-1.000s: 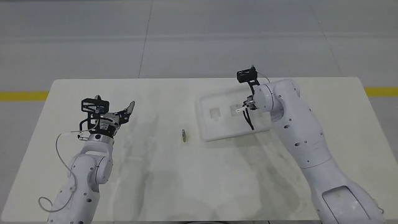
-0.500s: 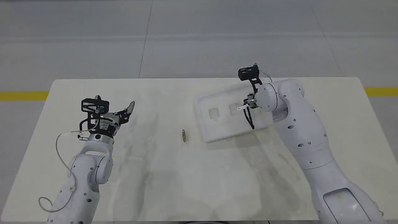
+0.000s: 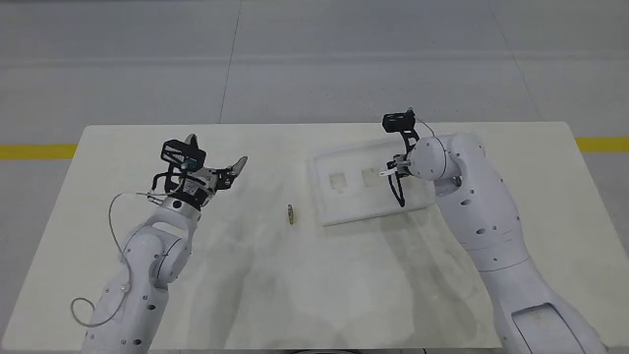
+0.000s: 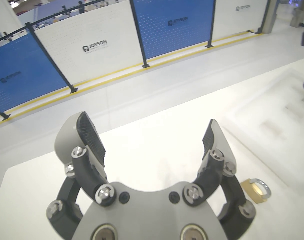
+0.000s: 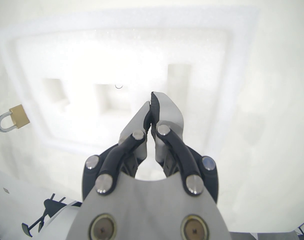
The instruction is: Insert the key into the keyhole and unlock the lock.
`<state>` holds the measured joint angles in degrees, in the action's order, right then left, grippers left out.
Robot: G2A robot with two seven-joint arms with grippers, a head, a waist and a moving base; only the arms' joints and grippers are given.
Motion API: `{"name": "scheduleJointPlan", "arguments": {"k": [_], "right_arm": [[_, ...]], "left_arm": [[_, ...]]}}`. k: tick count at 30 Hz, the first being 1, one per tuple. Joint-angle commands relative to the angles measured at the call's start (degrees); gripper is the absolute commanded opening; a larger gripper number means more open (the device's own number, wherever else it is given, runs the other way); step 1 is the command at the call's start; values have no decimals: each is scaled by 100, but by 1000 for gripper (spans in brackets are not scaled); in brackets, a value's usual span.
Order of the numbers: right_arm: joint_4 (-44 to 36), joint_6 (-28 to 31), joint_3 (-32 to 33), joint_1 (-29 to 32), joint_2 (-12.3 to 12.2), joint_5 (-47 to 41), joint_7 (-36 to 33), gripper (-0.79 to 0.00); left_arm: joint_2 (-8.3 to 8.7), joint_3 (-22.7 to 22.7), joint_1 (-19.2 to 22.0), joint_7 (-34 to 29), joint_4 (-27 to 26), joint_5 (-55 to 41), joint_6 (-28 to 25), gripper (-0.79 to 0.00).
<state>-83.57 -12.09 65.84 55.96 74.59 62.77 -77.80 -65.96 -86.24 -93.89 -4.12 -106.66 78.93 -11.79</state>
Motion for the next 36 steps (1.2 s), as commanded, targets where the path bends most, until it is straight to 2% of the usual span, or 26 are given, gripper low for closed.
{"name": "scheduleJointPlan", "arguments": {"k": [1,4,18,21,26,30,36], "right_arm": [[-12,11,18,11,-3,-34,-20,-785],[-25,22,23,20,-9,-16,-40,-785],[-55,22,-133,-172,-9,314,-413,-785],[-64,4,-201,-228,-4,465,-526,-785],[-57,-49,-280,-278,12,564,-662,-785],[-38,-92,-318,-293,27,573,-705,-785],[20,-155,-307,-298,40,549,-771,-785]], "left_arm": [[3,165,122,-119,6,161,-236,0],[2,346,277,-242,31,340,-439,0],[12,388,378,-296,78,578,-523,0],[1,613,604,-535,135,680,-712,0],[-72,1216,1059,-1071,364,805,-752,0],[-139,1669,1364,-1248,568,896,-758,0],[-212,2072,1689,-1586,915,937,-796,0]]}}
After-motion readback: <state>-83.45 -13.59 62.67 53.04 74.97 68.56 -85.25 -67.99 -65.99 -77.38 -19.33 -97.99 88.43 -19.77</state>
